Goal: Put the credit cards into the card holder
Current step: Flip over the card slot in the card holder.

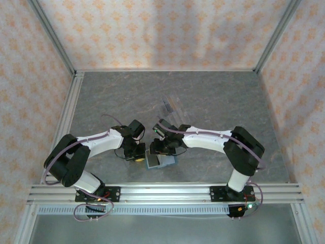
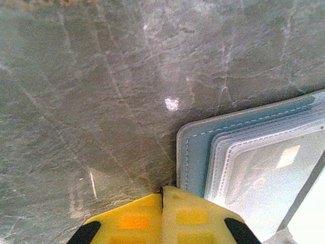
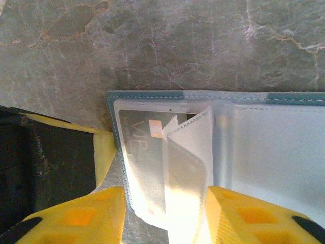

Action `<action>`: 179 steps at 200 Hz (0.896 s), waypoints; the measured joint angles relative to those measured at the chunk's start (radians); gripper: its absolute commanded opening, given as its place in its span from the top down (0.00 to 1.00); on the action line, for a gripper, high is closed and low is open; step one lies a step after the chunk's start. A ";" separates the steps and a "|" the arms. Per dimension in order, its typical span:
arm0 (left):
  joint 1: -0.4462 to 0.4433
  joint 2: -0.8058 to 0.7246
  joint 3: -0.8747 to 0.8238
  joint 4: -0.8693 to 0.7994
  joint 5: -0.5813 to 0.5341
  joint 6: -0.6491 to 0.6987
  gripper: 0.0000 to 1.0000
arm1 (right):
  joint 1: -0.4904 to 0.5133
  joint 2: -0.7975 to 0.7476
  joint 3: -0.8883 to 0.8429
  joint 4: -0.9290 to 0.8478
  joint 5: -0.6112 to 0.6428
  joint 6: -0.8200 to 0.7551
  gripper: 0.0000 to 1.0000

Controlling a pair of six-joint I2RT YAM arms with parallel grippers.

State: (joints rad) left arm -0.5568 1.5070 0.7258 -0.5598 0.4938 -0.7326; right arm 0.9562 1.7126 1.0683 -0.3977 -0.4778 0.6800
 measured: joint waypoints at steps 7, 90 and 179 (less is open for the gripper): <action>0.000 0.000 0.000 0.000 0.000 0.000 0.94 | 0.000 0.000 0.007 -0.015 0.007 -0.007 0.62; -0.006 -0.002 0.000 0.000 -0.005 0.000 0.94 | 0.019 0.005 0.101 -0.178 0.127 -0.053 0.98; -0.006 -0.003 0.000 0.000 -0.005 0.000 0.94 | 0.059 0.054 0.188 -0.229 0.135 -0.044 0.79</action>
State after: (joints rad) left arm -0.5625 1.5036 0.7258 -0.5594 0.4892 -0.7330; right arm 1.0149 1.7664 1.2560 -0.6266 -0.3431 0.6361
